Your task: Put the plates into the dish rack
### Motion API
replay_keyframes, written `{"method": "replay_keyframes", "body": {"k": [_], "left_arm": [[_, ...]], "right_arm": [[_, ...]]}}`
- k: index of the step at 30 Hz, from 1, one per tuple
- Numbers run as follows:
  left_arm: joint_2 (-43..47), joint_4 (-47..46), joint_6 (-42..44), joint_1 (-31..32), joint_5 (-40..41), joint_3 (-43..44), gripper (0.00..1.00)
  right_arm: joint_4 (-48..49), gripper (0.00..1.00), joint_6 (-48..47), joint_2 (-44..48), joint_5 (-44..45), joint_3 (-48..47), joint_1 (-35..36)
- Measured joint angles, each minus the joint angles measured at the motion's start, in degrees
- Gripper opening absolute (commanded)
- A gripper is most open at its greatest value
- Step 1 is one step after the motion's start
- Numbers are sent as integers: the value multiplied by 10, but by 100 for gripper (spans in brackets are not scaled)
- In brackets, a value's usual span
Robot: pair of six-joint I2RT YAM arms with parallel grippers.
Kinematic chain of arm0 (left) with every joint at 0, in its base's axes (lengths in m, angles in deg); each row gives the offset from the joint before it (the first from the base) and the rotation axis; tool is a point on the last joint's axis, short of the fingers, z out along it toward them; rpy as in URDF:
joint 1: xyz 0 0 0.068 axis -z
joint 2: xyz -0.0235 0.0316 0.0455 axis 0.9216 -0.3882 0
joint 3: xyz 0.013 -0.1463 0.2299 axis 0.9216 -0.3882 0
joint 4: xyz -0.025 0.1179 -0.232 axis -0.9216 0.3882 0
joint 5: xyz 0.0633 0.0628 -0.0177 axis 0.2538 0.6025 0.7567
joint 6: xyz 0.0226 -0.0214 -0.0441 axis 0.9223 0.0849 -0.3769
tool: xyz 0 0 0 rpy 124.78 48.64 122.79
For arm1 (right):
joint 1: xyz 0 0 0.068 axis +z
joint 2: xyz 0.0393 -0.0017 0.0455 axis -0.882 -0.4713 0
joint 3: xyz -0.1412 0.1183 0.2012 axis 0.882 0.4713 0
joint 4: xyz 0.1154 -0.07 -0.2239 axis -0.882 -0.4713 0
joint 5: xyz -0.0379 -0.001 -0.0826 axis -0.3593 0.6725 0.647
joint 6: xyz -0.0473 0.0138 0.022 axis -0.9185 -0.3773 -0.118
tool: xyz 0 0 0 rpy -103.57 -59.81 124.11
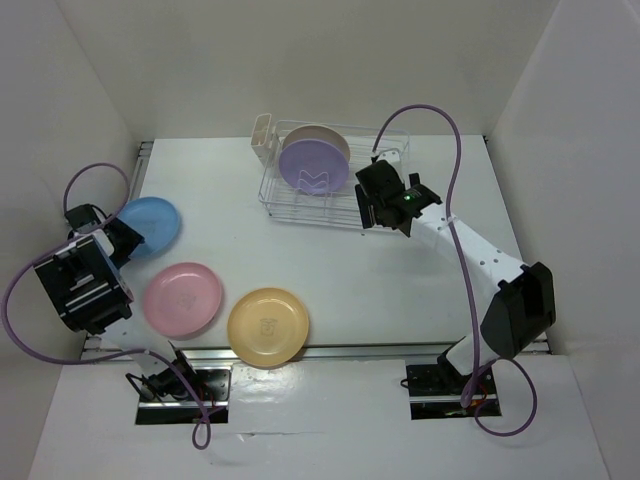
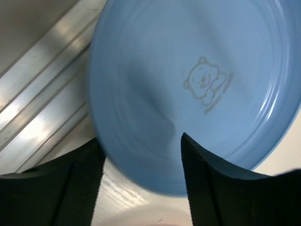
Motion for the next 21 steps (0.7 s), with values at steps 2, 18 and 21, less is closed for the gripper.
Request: {"method": "replay_keyframes", "body": {"k": [2, 18, 21], "left_arm": [[0, -6, 10, 12, -1, -2, 67], [-10, 6, 56, 88, -39, 33, 18], [-11, 12, 56, 102, -40, 40, 18]], "right_arm": [[0, 100, 0, -2, -1, -1, 0], [-3, 100, 6, -2, -1, -1, 0], [-6, 100, 9, -2, -1, -1, 0]]}}
